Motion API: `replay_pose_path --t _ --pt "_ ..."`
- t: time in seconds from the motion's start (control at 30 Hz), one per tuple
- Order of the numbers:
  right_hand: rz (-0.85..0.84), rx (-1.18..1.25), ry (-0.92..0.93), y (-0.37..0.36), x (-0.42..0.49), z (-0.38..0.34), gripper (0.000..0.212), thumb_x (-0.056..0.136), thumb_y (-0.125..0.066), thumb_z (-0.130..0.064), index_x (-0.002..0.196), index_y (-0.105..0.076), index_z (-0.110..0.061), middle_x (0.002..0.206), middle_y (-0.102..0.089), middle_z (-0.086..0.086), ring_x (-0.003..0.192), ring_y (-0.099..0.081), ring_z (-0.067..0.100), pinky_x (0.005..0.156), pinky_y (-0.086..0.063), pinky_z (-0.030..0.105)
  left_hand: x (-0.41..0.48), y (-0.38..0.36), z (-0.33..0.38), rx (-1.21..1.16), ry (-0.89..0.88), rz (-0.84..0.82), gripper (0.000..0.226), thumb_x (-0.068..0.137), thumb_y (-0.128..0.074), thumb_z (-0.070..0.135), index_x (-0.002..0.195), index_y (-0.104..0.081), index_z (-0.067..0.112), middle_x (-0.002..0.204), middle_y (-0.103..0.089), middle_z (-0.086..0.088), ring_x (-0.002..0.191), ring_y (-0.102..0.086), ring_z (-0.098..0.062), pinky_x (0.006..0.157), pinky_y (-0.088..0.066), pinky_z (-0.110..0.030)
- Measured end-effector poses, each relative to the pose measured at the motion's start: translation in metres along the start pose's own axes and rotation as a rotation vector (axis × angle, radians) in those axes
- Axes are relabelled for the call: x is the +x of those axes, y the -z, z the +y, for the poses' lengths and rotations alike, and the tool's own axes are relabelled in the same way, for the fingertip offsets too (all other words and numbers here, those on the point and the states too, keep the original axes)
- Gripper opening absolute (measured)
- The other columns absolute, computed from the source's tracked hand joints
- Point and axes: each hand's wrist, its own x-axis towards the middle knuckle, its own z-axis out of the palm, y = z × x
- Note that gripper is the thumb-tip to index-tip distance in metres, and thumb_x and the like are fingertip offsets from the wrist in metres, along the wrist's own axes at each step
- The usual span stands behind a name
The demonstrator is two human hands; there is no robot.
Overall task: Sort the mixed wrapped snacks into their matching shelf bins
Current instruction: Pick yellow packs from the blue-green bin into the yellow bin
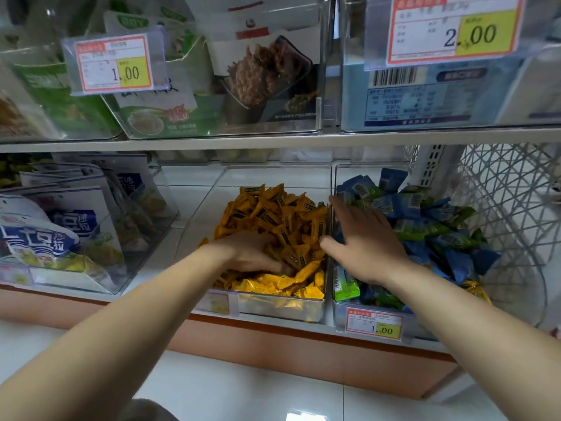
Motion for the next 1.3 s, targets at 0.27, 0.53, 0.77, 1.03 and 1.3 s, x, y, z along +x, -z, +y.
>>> replay_pose_path --t 0.27,0.53,0.77,1.03,1.3 --pt "-0.001 -0.010 0.000 -0.001 0.001 0.002 0.091 0.076 -0.022 -0.072 0.155 -0.010 -0.029 0.150 -0.043 0.006 0.139 -0.036 0.029 0.118 -0.018 0.042 -0.009 -0.003 -0.013 -0.160 -0.068 -0.030 0.109 0.059 -0.054 0.090 0.151 -0.032 0.037 0.155 -0.039 0.007 0.138 -0.039 -0.019 0.096 -0.031 -0.024" --pt "0.019 -0.021 0.007 -0.001 0.000 0.000 0.091 0.076 -0.021 -0.071 0.155 -0.013 -0.027 0.142 -0.050 0.006 0.136 -0.040 0.028 0.118 -0.020 0.042 -0.010 -0.010 -0.003 -0.387 -0.075 0.035 0.073 0.066 -0.078 0.064 0.130 -0.049 0.043 0.122 -0.054 0.022 0.106 -0.051 -0.003 0.082 -0.039 -0.015" --pt "0.033 -0.019 0.015 -0.001 0.000 0.001 0.091 0.075 -0.020 -0.070 0.154 -0.016 -0.025 0.136 -0.054 0.004 0.133 -0.043 0.028 0.119 -0.020 0.042 -0.003 -0.011 0.000 -0.801 -0.139 0.206 0.031 0.072 -0.078 0.044 0.099 -0.064 0.044 0.103 -0.064 0.021 0.098 -0.059 -0.004 0.075 -0.045 -0.023" --pt "0.042 -0.027 0.021 0.000 -0.001 0.001 0.091 0.075 -0.021 -0.070 0.154 -0.018 -0.025 0.137 -0.054 0.005 0.132 -0.043 0.028 0.117 -0.021 0.041 -0.011 0.017 -0.006 -1.239 -0.183 0.279 0.061 0.073 -0.077 0.043 0.129 -0.059 0.026 0.115 -0.073 -0.008 0.106 -0.070 -0.030 0.093 -0.055 -0.044" --pt "0.001 -0.014 -0.005 0.003 -0.002 -0.001 0.088 0.079 -0.026 -0.068 0.156 -0.013 -0.027 0.147 -0.047 0.006 0.138 -0.037 0.029 0.118 -0.018 0.040 -0.032 0.015 -0.019 -0.267 0.077 0.563 0.062 0.086 -0.050 0.059 0.145 -0.042 0.045 0.136 -0.062 -0.002 0.105 -0.064 -0.025 0.078 -0.049 -0.029"
